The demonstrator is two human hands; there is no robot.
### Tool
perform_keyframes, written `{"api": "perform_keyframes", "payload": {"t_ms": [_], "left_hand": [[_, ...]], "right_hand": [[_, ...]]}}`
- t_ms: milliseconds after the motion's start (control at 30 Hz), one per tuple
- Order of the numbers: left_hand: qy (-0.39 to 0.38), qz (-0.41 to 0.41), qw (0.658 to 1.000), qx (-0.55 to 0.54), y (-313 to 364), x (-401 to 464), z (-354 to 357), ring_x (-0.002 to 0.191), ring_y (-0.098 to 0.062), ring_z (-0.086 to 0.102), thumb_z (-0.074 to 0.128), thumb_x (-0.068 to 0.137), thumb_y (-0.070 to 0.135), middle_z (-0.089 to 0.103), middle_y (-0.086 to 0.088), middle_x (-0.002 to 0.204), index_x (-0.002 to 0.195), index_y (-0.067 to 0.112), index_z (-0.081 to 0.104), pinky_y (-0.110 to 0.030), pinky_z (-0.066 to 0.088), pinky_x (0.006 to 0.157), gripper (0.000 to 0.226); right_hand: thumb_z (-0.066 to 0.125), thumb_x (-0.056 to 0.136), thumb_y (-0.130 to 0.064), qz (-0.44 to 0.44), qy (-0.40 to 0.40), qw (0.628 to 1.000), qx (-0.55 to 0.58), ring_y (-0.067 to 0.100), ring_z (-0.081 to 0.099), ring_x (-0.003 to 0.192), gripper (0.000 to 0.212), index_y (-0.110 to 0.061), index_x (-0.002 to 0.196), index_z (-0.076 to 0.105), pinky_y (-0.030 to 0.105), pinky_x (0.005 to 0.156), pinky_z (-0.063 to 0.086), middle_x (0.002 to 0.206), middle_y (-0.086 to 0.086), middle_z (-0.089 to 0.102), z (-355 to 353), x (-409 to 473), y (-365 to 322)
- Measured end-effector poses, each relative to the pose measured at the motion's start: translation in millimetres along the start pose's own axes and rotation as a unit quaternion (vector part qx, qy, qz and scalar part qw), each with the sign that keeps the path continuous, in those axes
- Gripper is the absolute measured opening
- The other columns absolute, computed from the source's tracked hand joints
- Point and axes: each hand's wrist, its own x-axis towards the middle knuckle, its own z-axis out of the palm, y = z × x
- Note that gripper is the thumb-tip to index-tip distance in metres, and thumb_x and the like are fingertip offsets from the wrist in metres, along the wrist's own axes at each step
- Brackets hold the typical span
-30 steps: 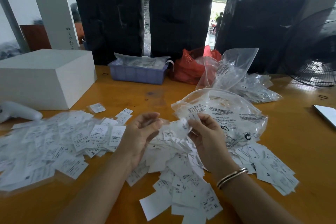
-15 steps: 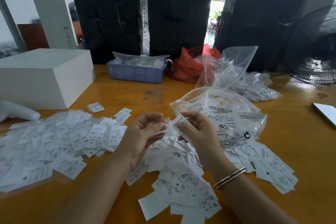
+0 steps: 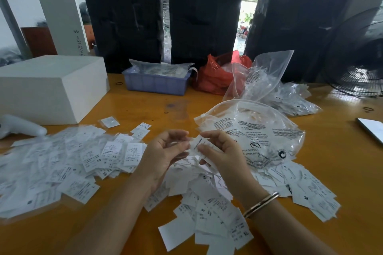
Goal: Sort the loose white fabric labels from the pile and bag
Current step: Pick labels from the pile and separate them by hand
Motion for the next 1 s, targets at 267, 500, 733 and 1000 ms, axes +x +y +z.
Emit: {"api": "perform_keyframes", "payload": {"t_ms": [267, 500, 733, 1000], "left_hand": [[0.024, 0.001, 1.000, 0.000, -0.7, 0.6, -0.2, 0.075, -0.009, 0.068, 0.068, 0.078, -0.002, 0.071, 0.004, 0.080, 0.081, 0.026, 0.075, -0.017, 0.053, 0.065, 0.029], [0.003, 0.003, 1.000, 0.010, -0.5, 0.2, 0.2, 0.076, -0.009, 0.068, 0.073, 0.069, 0.011, 0.071, 0.006, 0.080, 0.081, 0.029, 0.075, -0.018, 0.053, 0.067, 0.022], [0.010, -0.010, 1.000, 0.021, -1.7, 2.1, -3.8, 0.085, -0.021, 0.072, 0.074, 0.065, 0.018, 0.073, -0.002, 0.086, 0.090, 0.020, 0.071, -0.023, 0.056, 0.068, 0.026], [0.015, 0.008, 0.986, 0.166, -2.8, 1.4, 0.3, 0.083, -0.002, 0.068, 0.077, 0.077, 0.022, 0.073, 0.012, 0.088, 0.086, 0.041, 0.070, -0.015, 0.051, 0.062, 0.022]], "right_hand": [[0.067, 0.084, -0.004, 0.009, 0.027, 0.998, 0.057, 0.013, 0.063, 0.058, 0.020, -0.018, 0.098, 0.065, 0.023, 0.060, 0.054, 0.071, -0.004, 0.068, -3.9, 1.4, 0.4], [0.067, 0.084, -0.004, 0.007, -0.001, 1.000, 0.001, 0.012, 0.065, 0.058, 0.021, -0.023, 0.093, 0.066, 0.017, 0.056, 0.050, 0.074, -0.005, 0.069, 0.8, -0.2, -0.1], [0.055, 0.091, 0.000, 0.037, -0.049, 0.997, -0.039, 0.008, 0.064, 0.059, 0.036, -0.032, 0.091, 0.071, 0.017, 0.054, 0.048, 0.071, -0.007, 0.069, -4.5, 0.7, -0.7], [0.064, 0.086, -0.005, 0.014, -0.028, 0.997, -0.069, 0.008, 0.065, 0.060, 0.050, -0.030, 0.125, 0.047, 0.017, 0.058, 0.050, 0.085, -0.003, 0.064, -3.0, 3.6, -0.4]]}}
